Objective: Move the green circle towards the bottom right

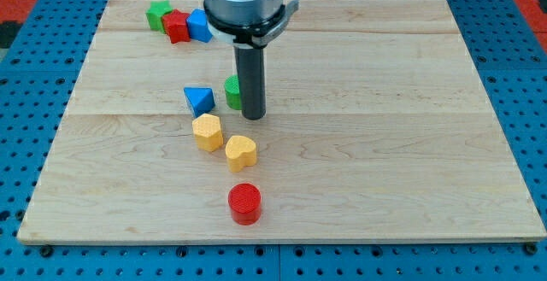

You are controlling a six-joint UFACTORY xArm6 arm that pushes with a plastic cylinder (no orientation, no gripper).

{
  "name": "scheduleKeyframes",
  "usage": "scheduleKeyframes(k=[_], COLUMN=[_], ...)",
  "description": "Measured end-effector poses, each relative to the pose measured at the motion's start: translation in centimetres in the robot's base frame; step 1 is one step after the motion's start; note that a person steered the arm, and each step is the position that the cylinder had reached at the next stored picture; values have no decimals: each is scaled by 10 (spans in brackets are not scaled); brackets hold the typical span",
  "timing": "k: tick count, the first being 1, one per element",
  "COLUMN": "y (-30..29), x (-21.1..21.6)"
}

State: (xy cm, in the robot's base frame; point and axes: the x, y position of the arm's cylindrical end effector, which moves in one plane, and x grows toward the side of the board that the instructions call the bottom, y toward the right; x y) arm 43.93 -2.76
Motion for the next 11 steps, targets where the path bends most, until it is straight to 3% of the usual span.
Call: scheduleKeyframes(k=[2, 3, 5, 6, 9, 10, 11], y=[-29, 20, -41, -38, -132, -124, -165], x=[-27, -40, -57, -98, 24, -7, -26])
